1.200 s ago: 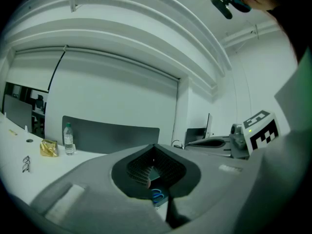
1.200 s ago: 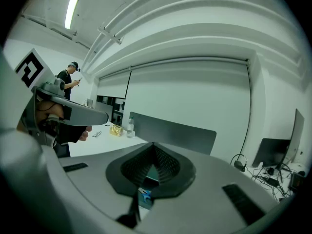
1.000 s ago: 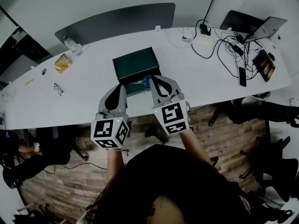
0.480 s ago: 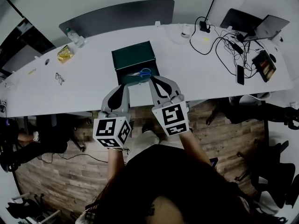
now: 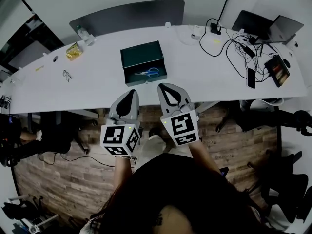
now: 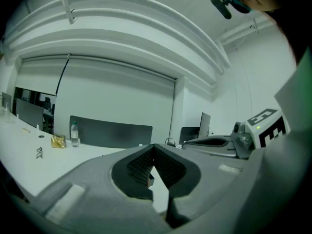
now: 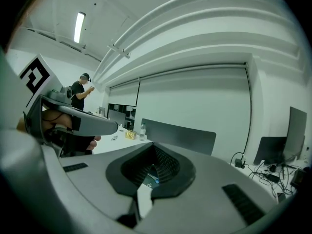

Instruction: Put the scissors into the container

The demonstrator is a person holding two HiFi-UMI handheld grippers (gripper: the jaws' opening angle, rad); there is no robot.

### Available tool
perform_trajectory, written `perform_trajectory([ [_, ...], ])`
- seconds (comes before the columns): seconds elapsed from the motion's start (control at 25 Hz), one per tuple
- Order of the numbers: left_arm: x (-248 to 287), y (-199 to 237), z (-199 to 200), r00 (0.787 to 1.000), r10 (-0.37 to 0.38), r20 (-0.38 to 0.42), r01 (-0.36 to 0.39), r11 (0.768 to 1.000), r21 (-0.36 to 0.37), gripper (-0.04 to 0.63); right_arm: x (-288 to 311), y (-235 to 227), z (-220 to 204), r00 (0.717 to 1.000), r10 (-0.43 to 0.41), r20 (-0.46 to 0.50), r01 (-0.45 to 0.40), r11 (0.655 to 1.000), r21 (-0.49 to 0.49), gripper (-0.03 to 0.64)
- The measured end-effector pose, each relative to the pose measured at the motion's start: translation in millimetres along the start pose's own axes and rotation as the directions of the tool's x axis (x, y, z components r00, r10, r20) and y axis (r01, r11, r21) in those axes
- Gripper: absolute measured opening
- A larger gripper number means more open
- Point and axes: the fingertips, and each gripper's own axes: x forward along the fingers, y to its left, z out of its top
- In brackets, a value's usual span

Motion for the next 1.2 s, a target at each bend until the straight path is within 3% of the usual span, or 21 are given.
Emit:
perform_trajectory([
  [1.2,-98,-71,-31,1.000,0.019,0.022,-0.019,1.000,0.008,0.011,-116,47,-14,0.998,0.024,0.054,-0.024,1.000,-0.004,0.009],
])
